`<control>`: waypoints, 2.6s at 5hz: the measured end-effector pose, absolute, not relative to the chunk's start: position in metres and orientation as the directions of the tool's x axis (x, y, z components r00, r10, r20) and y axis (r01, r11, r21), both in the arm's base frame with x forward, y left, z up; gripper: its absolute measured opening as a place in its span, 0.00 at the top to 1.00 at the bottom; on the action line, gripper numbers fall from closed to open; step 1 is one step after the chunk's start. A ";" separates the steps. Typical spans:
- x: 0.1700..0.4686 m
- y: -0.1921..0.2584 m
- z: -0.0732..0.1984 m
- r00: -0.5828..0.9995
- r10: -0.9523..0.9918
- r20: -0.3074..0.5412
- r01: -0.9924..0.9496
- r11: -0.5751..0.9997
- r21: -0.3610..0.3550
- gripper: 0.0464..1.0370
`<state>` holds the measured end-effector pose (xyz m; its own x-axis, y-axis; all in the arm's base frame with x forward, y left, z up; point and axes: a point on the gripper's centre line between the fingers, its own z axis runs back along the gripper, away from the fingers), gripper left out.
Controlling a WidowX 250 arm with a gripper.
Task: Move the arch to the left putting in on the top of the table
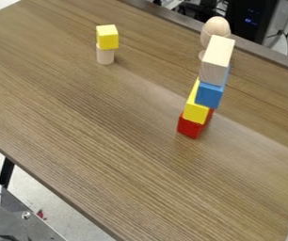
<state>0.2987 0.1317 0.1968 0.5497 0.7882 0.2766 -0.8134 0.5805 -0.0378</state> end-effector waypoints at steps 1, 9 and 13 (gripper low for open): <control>0.298 0.132 0.185 0.559 0.792 0.247 -0.814 0.580 -0.017 0.04; 0.317 -0.012 0.175 0.831 0.521 0.195 -0.534 0.845 0.018 0.04; 0.325 -0.040 0.173 0.897 0.407 0.169 -0.400 0.913 -0.077 0.04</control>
